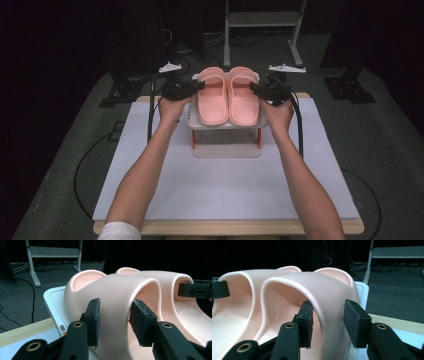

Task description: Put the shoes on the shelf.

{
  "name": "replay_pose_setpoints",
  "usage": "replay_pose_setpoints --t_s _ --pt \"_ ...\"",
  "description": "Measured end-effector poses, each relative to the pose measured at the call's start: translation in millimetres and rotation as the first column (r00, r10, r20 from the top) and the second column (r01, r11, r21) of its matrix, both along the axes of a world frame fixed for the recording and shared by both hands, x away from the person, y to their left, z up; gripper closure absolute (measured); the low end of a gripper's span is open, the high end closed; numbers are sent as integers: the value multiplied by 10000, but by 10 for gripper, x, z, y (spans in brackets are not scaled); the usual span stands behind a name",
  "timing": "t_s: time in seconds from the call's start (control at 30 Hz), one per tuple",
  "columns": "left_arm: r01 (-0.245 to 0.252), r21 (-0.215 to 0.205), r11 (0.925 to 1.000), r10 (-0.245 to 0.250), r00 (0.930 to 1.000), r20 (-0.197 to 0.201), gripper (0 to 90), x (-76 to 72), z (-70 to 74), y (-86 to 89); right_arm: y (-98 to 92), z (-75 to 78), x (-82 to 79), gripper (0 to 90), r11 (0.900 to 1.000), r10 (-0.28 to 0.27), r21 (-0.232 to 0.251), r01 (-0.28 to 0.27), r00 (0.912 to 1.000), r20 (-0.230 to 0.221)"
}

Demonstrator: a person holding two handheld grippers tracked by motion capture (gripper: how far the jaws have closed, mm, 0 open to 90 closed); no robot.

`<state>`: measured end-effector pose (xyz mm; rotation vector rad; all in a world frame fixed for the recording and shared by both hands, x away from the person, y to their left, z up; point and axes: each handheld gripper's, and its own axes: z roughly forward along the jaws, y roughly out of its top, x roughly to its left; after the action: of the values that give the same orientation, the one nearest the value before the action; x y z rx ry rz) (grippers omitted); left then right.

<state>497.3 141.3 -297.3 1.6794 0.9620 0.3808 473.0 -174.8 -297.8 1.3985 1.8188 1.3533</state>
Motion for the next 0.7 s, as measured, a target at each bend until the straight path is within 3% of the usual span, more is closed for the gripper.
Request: replay_pose_setpoints --t_s 0.1,0.4,0.7 --pt "23 -35 10000 -22 9999 108 589 -24 15 8 -9 5 -8 559 9999 -81 -131 81 10000 26" --pt "-18 -127 9999 23 9993 360 561 -133 81 83 -82 -19 -98 523 10000 0 89 1 10000 -27" --pt "8 53 10000 -11 9985 550 556 -248 104 94 -122 23 -259 511 9998 206 -52 -205 9996 171"
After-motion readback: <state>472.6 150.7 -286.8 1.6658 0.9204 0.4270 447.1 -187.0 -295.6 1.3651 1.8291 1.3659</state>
